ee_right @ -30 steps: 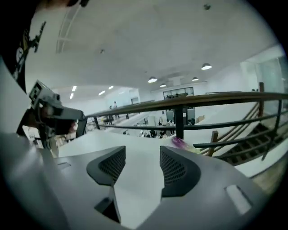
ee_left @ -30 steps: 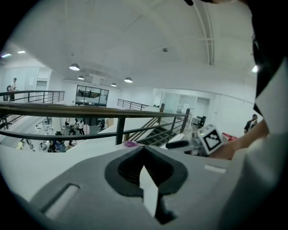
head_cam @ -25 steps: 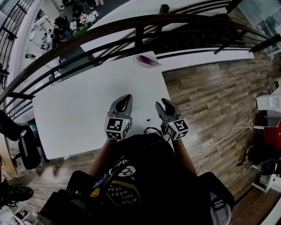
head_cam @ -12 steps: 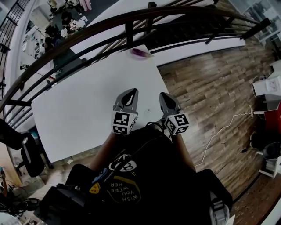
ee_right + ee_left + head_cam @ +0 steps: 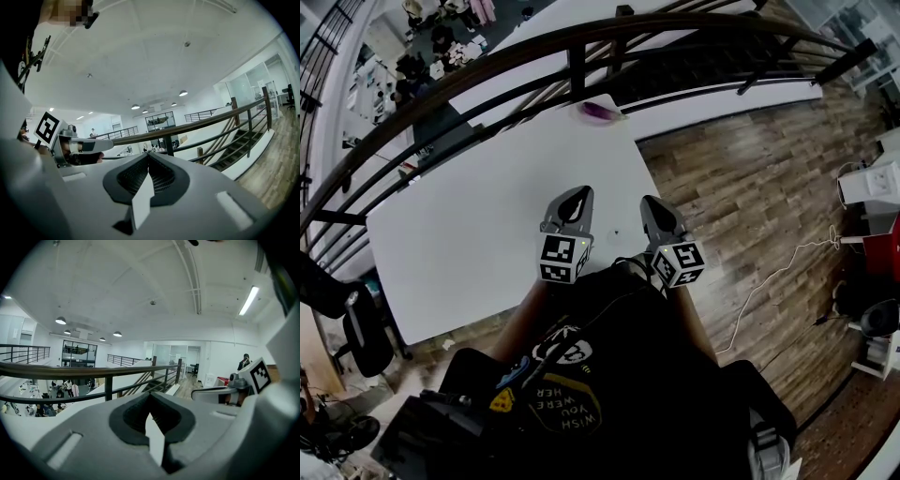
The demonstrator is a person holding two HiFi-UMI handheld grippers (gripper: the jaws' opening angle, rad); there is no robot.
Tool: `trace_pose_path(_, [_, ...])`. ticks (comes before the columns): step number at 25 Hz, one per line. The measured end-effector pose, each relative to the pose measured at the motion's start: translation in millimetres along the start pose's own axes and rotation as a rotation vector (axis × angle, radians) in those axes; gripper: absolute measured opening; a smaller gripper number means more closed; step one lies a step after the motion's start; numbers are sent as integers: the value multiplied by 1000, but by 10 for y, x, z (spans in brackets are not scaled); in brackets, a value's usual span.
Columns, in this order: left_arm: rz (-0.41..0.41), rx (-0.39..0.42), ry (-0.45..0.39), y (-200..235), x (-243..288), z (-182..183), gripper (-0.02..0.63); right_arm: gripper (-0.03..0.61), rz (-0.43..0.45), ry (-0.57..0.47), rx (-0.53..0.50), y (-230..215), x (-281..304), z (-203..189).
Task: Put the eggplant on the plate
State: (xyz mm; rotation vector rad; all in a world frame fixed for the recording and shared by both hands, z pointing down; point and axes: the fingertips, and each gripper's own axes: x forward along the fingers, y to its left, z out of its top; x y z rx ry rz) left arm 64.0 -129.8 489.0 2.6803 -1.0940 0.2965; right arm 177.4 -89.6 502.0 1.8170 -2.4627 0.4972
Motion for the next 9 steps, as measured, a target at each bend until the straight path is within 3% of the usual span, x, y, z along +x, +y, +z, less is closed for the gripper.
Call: trace_pose_path(9, [-6,3,4,5,90,35,5,5,14,-1,-5,-24,62,54])
